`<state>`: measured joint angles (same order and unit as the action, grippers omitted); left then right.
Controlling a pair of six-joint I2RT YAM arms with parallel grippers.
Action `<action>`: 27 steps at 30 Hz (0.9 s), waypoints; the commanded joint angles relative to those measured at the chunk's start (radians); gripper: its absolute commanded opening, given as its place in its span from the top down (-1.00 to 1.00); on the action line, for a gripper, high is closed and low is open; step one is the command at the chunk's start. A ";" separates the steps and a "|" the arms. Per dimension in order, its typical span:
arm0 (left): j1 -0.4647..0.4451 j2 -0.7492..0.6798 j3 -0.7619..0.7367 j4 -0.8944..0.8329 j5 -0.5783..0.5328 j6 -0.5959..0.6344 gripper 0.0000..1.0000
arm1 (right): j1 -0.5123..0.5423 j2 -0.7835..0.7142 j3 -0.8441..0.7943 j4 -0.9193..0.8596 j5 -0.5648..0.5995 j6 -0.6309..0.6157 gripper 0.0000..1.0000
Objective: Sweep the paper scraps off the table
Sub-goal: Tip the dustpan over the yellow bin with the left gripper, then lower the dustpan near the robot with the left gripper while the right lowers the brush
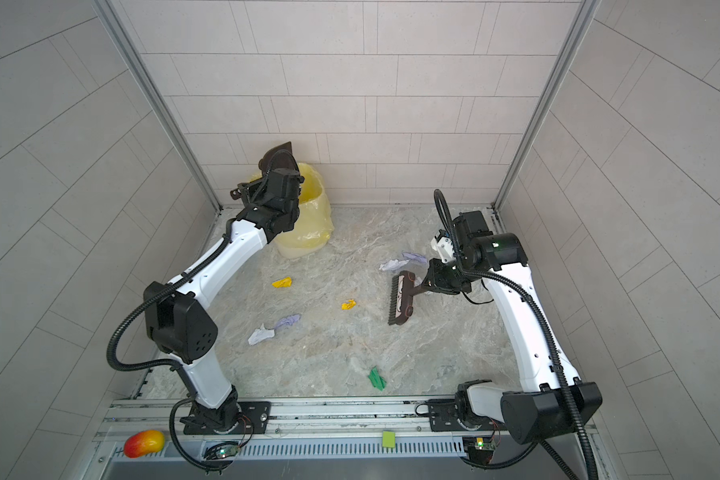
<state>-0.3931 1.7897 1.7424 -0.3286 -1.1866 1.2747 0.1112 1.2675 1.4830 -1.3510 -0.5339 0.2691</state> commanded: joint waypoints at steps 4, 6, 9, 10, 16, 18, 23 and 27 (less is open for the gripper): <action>0.012 -0.058 0.043 -0.127 0.034 -0.145 1.00 | 0.005 -0.003 0.034 -0.007 0.006 -0.015 1.00; 0.011 -0.063 0.048 -0.157 0.038 -0.182 1.00 | 0.004 -0.005 0.039 -0.009 0.016 -0.018 1.00; 0.010 -0.069 0.084 -0.257 0.074 -0.301 1.00 | 0.005 -0.003 0.052 -0.020 0.038 -0.027 1.00; 0.010 -0.071 0.114 -0.313 0.096 -0.360 1.00 | 0.005 -0.002 0.059 -0.028 0.050 -0.030 1.00; -0.018 -0.099 0.250 -0.556 0.216 -0.627 1.00 | 0.010 -0.003 0.092 -0.083 0.142 -0.067 1.00; -0.043 -0.118 0.258 -0.612 0.248 -0.695 1.00 | 0.028 -0.010 0.089 -0.099 0.179 -0.070 1.00; -0.162 -0.189 0.193 -0.744 0.356 -0.877 1.00 | 0.163 -0.051 0.033 -0.119 0.245 -0.010 1.00; -0.277 -0.245 0.066 -0.846 0.444 -1.038 1.00 | 0.267 -0.091 0.007 -0.126 0.247 0.056 1.00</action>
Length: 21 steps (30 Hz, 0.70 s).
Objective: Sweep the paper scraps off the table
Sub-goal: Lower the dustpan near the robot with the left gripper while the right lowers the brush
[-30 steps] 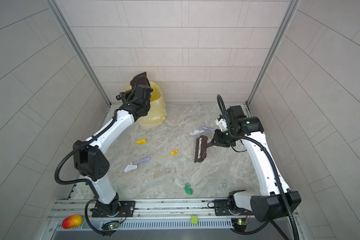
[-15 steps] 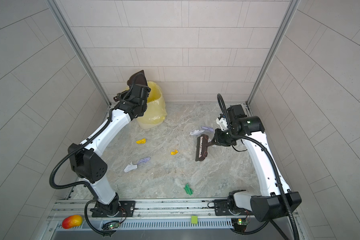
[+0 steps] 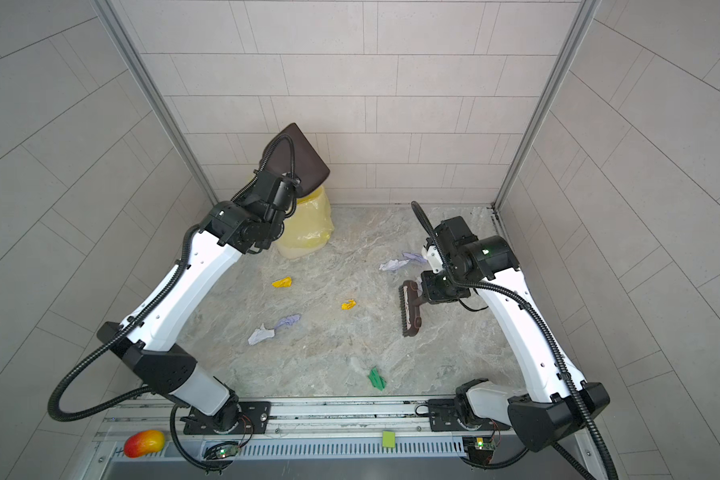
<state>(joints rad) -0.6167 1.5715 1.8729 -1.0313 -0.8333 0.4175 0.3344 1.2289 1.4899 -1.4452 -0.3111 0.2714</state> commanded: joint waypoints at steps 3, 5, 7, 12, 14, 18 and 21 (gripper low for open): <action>-0.078 -0.066 -0.155 -0.216 0.145 -0.293 1.00 | 0.132 -0.097 -0.016 0.042 -0.088 0.126 1.00; -0.080 -0.100 -0.212 -0.231 0.184 -0.343 1.00 | 0.213 -0.127 -0.044 0.123 -0.164 0.182 1.00; -0.086 -0.136 -0.262 -0.225 0.234 -0.375 1.00 | 0.295 -0.136 -0.063 0.164 -0.200 0.212 1.00; -0.091 -0.186 -0.336 -0.231 0.298 -0.420 1.00 | 0.465 -0.113 -0.082 0.169 -0.202 0.198 1.00; -0.094 -0.202 -0.355 -0.231 0.330 -0.432 1.00 | 0.521 -0.096 -0.090 0.163 -0.188 0.187 1.00; -0.103 -0.218 -0.385 -0.239 0.356 -0.446 1.00 | 0.604 -0.058 -0.076 0.101 -0.124 0.136 1.00; -0.104 -0.225 -0.402 -0.245 0.361 -0.456 1.00 | 0.636 -0.037 -0.066 0.070 -0.059 0.119 1.00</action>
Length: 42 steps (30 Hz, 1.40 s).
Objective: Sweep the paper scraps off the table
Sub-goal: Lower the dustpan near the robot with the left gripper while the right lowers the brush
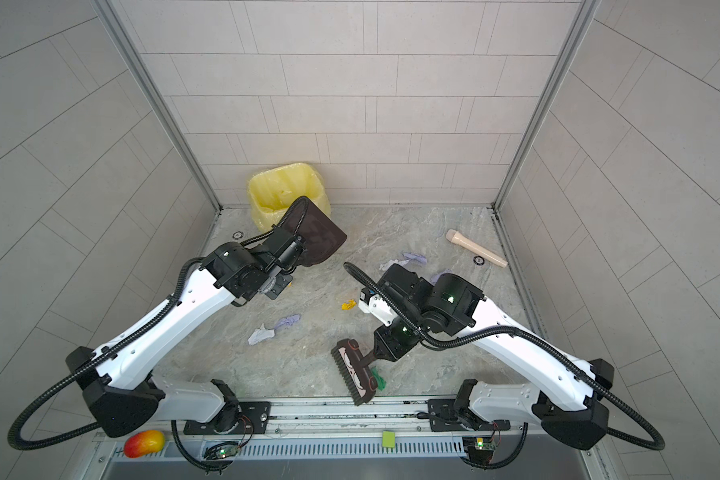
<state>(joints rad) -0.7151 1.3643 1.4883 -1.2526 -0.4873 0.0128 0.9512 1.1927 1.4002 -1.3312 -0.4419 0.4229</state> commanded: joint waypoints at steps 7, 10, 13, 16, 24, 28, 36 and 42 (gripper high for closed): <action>-0.006 -0.013 -0.023 -0.030 0.016 -0.066 1.00 | 0.025 0.028 0.047 -0.115 0.215 -0.065 1.00; -0.007 -0.009 -0.023 -0.036 0.018 -0.071 1.00 | 0.026 0.037 0.053 -0.131 0.253 -0.071 1.00; -0.009 -0.005 -0.023 -0.045 0.023 -0.076 1.00 | 0.027 0.044 0.065 -0.160 0.320 -0.082 1.00; -0.012 0.002 -0.023 -0.055 0.028 -0.081 1.00 | 0.028 0.051 0.092 -0.211 0.438 -0.086 1.00; -0.035 0.020 -0.031 -0.064 0.080 -0.110 1.00 | 0.023 0.043 0.190 -0.257 0.553 -0.066 1.00; -0.084 0.030 -0.061 -0.064 0.148 -0.137 1.00 | -0.014 0.022 0.205 -0.308 0.621 -0.010 1.00; -0.248 0.085 -0.107 -0.160 0.257 -0.242 1.00 | -0.188 -0.076 0.107 -0.307 0.514 0.042 1.00; -0.390 0.061 -0.156 -0.214 0.372 -0.310 1.00 | -0.191 -0.081 0.049 -0.273 0.476 0.051 1.00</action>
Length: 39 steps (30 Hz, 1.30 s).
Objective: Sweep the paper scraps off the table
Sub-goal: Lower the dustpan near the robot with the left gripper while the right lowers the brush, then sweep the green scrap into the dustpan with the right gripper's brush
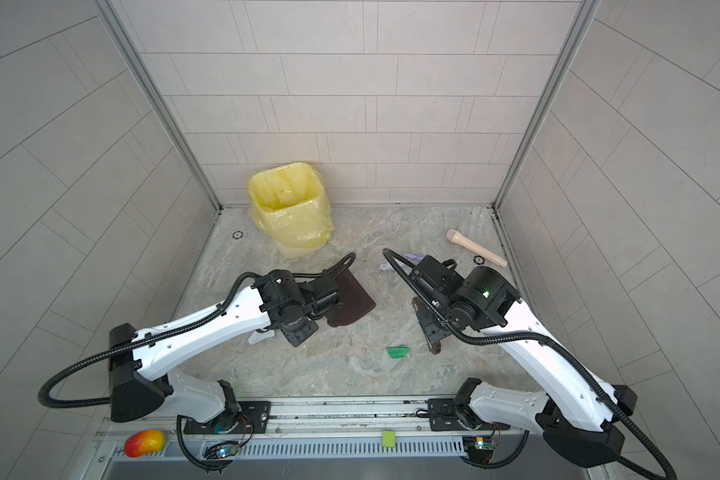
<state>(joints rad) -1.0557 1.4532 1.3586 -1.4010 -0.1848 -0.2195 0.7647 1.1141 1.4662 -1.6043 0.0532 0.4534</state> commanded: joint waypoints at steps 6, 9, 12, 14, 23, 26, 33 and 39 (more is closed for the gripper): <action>-0.167 -0.033 -0.114 -0.062 0.126 -0.106 1.00 | -0.005 0.035 -0.030 0.051 -0.068 0.007 1.00; -0.192 -0.041 -0.155 -0.003 0.154 -0.118 1.00 | -0.005 0.053 -0.026 0.061 -0.076 0.004 1.00; -0.220 -0.037 -0.184 0.062 0.174 -0.116 1.00 | -0.006 0.070 -0.019 0.065 -0.081 0.004 1.00; -0.239 -0.029 -0.197 0.100 0.184 -0.102 1.00 | -0.007 0.076 -0.018 0.069 -0.084 0.007 1.00; -0.267 0.059 -0.164 0.137 0.197 -0.035 1.00 | -0.011 0.093 -0.018 0.055 -0.061 0.016 1.00; -0.266 0.071 -0.163 0.135 0.196 -0.029 1.00 | -0.014 0.092 -0.024 0.060 -0.059 0.021 1.00; -0.266 0.111 -0.154 0.149 0.181 -0.011 1.00 | -0.019 0.094 -0.043 0.080 -0.059 0.031 1.00; -0.266 0.142 -0.149 0.161 0.163 0.002 1.00 | -0.025 0.111 -0.041 0.082 -0.058 0.017 1.00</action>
<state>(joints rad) -1.3170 1.5829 1.1858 -1.2377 0.0032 -0.2268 0.7448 1.2209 1.4315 -1.5188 -0.0322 0.4717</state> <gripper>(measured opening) 0.299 0.246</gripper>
